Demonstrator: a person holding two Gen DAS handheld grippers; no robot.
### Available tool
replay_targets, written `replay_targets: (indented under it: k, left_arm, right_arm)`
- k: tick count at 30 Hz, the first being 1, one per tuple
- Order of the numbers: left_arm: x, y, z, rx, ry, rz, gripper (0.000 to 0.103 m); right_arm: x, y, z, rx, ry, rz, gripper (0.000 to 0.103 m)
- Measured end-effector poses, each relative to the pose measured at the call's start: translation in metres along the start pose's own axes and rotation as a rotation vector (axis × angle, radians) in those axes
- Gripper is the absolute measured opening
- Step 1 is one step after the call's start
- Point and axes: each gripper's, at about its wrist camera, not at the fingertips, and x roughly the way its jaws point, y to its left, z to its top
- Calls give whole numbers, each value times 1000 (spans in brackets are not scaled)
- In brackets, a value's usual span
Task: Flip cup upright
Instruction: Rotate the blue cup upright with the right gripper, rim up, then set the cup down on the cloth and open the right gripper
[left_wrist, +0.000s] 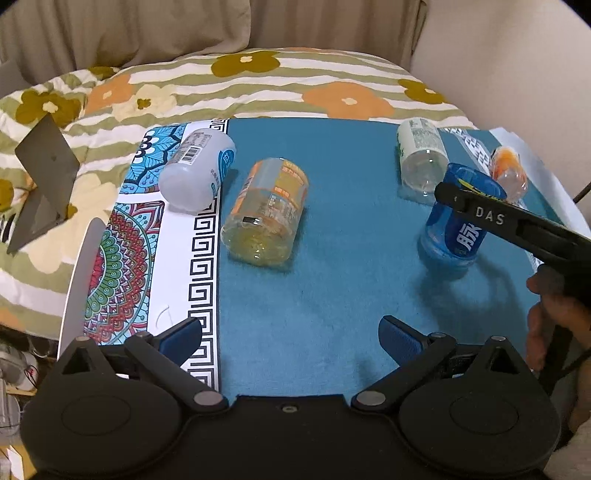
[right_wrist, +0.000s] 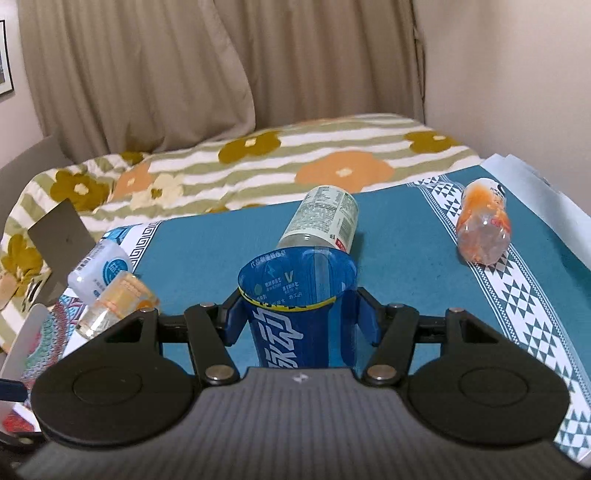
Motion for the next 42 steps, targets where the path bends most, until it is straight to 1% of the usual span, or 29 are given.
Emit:
replay_targets:
  k: [2,5,12,18,25,27,29,31,37,42]
  left_arm:
    - [2,0,-1,2,3,3,103]
    - [3,-1,-3,2,9,-1,103]
    - [3,-7,-4,22,10,-4,103]
    - [2,-9,-5,7,11,-12,103]
    - [2,-10,-7,-4,12,-4,103]
    - [1,-11,-7,-7,11,0,103]
    - [-1,-11,-7,-7,9,3,103]
    - [-2,-13,-7,-7,7,5,103]
    - [-17,-18,-2,-12,-20,13,103]
    - [-44,-25,7,-24,-76,33,103]
  right_arm:
    - [2,0,-7,3,-12,-4,75]
    - [1,4,-12,-36,-28,-9,75]
    - [-10,3,-23,-54,30,-15,73]
    - [-16,4,-24,-100,73,-21,73]
    - [-15,4,-24,-109,81,-12,74]
    - [-15,4,-24,-108,82,-14,80]
    - [-15,4,-23,-99,81,-14,95]
    - [-16,3,-22,-87,76,-11,102]
    - [-20,3,-13,-81,108,-2,103]
    - [-42,2,11,-107,117,20,103]
